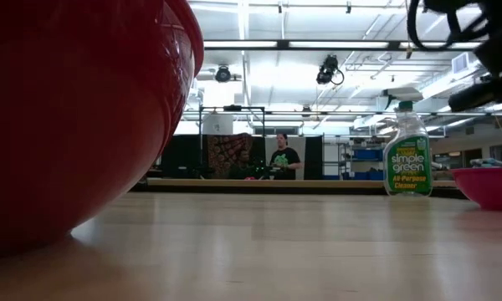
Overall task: Nest bowls inside each other
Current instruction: Stack the blue bowl on the green bowl
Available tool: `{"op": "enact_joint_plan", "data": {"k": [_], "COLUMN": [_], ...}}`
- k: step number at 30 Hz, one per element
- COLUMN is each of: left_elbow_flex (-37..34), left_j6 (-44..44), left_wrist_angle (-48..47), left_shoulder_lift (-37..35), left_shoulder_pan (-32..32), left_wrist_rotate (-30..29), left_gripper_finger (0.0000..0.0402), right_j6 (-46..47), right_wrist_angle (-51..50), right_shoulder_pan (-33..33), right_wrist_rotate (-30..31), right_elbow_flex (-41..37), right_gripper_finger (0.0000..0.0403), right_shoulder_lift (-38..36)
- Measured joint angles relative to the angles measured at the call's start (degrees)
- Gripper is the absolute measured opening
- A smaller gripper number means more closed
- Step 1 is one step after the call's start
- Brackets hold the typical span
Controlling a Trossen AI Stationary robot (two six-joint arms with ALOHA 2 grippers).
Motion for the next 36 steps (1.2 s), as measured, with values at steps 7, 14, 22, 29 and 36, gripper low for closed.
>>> {"op": "enact_joint_plan", "data": {"k": [7, 14, 22, 29, 36], "left_elbow_flex": [0.0, 0.0, 0.0, 0.0, 0.0], "left_j6": [-0.1, -0.1, -0.1, -0.1, 0.0], "left_wrist_angle": [0.0, 0.0, 0.0, 0.0, 0.0], "left_shoulder_lift": [0.0, 0.0, 0.0, 0.0, 0.0], "left_shoulder_pan": [0.0, 0.0, 0.0, 0.0, 0.0], "left_wrist_rotate": [0.0, 0.0, 0.0, 0.0, 0.0], "left_gripper_finger": [0.0204, 0.0204, 0.0204, 0.0204, 0.0204], "right_j6": [-1.3, -1.6, -1.2, -1.2, 0.0], "right_wrist_angle": [2.2, 3.7, 5.0, 5.2, 6.1], "right_shoulder_pan": [0.0, 0.0, 0.0, -1.2, -4.9], "right_wrist_rotate": [-1.9, -2.6, -4.2, -6.5, -12.7], "right_elbow_flex": [-0.3, -0.3, 0.1, 5.4, 17.9], "right_gripper_finger": [0.0153, 0.0108, 0.0023, 0.0023, 0.0026], "right_shoulder_lift": [5.6, 8.4, 7.8, 7.9, 7.9]}}
